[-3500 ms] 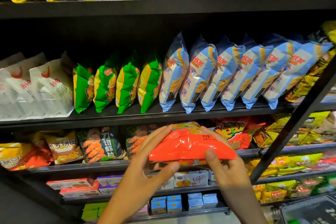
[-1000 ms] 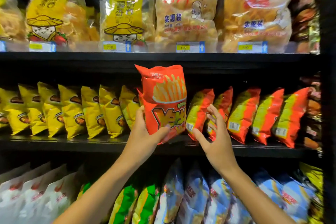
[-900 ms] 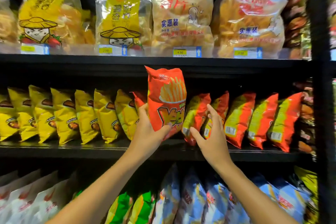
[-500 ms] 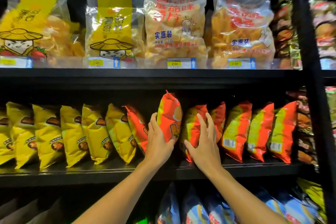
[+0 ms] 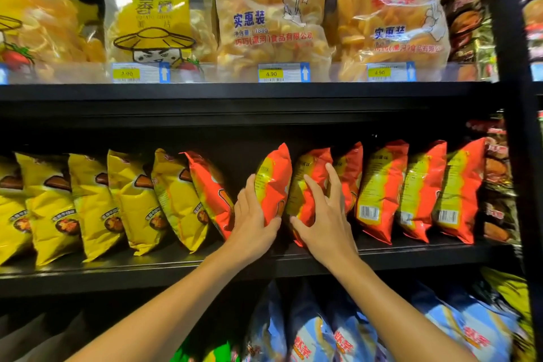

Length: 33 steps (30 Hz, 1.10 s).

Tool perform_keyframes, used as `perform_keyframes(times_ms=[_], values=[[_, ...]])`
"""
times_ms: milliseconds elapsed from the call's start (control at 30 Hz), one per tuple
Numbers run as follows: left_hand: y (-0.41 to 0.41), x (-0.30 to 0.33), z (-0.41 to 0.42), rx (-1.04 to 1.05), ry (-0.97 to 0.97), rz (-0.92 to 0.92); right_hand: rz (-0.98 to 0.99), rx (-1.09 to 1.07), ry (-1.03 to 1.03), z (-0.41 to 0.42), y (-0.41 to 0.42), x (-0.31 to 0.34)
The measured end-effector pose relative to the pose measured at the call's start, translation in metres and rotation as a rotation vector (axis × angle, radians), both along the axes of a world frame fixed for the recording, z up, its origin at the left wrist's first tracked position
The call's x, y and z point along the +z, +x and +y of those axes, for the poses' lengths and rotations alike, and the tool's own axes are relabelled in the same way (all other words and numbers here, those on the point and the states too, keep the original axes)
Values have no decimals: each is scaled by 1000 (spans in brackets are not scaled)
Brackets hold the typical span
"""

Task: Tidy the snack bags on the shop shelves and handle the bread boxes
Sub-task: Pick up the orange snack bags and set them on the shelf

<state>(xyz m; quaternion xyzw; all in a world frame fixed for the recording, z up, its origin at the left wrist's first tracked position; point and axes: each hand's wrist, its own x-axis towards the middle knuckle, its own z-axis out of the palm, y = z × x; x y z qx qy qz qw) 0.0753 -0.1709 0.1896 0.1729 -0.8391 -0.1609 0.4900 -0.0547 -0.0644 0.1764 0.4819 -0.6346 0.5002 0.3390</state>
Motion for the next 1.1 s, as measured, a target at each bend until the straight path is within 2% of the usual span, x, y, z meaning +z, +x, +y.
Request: perform_keyframes(times_ms=[100,267,467,600,767,833,933,1000,1100], values=[[-10,5,0,56,-8,67,0,1,-5,0,0,0],[-22,1,-2,97,-2,-116,16,0,-12,0,-2,-2],[-7,-1,5,90,-116,-100,14,10,-18,0,-3,-2],[33,-7,13,70,-326,-38,21,76,-95,6,0,-1],[126,-25,-15,217,-578,-165,157,203,-207,15,12,-7],[163,-37,-36,323,-627,-214,218,257,-160,16,30,-7],[209,-63,-67,461,-625,-269,256,310,38,5,71,-1],[228,-83,-82,520,-592,-277,214,303,164,-12,97,5],[237,-102,-89,551,-553,-238,41,271,225,-45,130,13]])
